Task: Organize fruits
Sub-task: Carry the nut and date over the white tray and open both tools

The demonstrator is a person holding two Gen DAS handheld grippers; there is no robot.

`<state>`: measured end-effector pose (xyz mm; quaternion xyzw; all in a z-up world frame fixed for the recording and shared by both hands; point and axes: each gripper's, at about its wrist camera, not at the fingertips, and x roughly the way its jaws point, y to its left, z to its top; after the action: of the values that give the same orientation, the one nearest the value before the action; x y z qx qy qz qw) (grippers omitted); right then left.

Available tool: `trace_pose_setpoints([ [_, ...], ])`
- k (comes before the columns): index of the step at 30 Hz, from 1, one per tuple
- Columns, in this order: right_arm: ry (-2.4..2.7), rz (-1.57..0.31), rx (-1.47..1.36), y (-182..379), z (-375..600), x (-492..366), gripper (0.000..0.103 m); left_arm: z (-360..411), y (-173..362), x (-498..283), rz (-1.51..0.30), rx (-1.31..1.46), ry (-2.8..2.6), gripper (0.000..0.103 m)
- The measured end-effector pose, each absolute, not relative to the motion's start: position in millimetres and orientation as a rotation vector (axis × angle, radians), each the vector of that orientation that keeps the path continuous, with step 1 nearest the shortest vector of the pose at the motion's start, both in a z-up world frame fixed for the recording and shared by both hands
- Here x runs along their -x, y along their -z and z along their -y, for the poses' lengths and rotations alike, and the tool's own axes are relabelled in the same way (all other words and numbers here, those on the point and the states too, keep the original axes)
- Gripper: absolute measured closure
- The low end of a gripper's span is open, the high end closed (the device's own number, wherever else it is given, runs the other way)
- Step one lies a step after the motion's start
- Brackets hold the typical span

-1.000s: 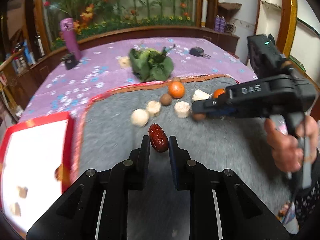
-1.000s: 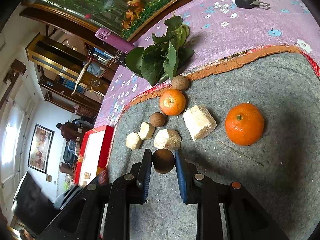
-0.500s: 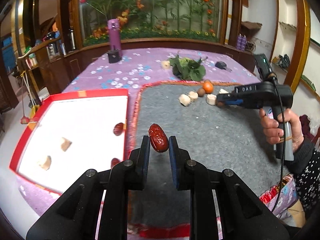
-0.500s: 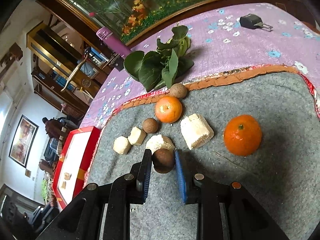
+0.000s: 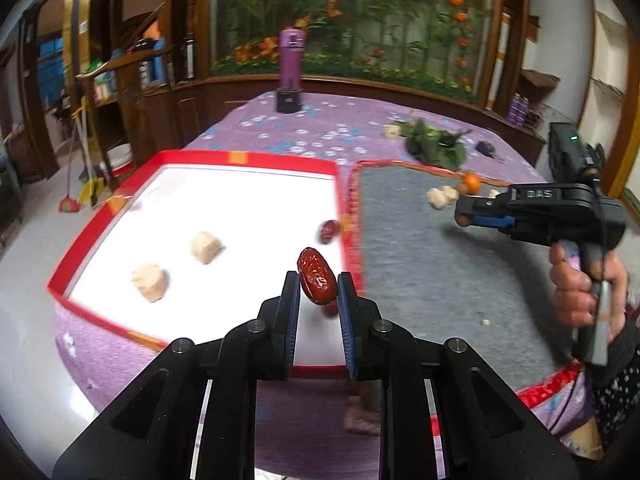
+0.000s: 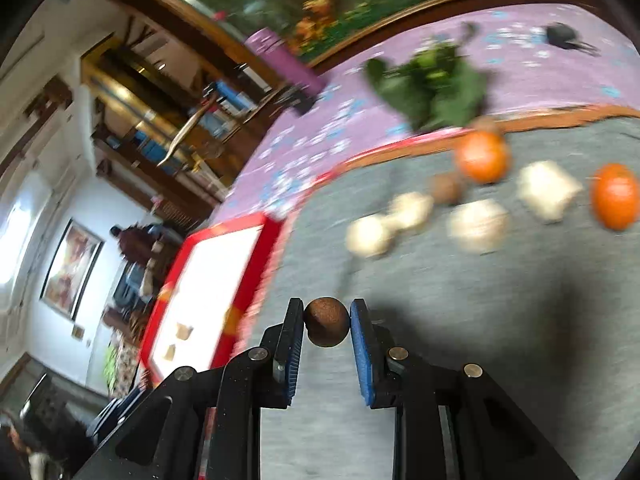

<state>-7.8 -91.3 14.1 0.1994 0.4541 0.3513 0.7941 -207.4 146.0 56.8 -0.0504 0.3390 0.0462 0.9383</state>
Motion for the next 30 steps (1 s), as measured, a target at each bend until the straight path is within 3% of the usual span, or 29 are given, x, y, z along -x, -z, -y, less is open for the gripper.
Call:
trace_pose_setpoints([
  [14,-0.997,-0.993,-0.209,-34.2,-58.1,60.9,0.08,-186.0,-44.5,193.6,-0.705,0.088,-0.215,0.085],
  [30,-0.95,-1.047,-0.082,-4.1,-104.9,60.8,0.08,-203.0,-32.1,185.3,-0.729,0.029,-0.322,0.085],
])
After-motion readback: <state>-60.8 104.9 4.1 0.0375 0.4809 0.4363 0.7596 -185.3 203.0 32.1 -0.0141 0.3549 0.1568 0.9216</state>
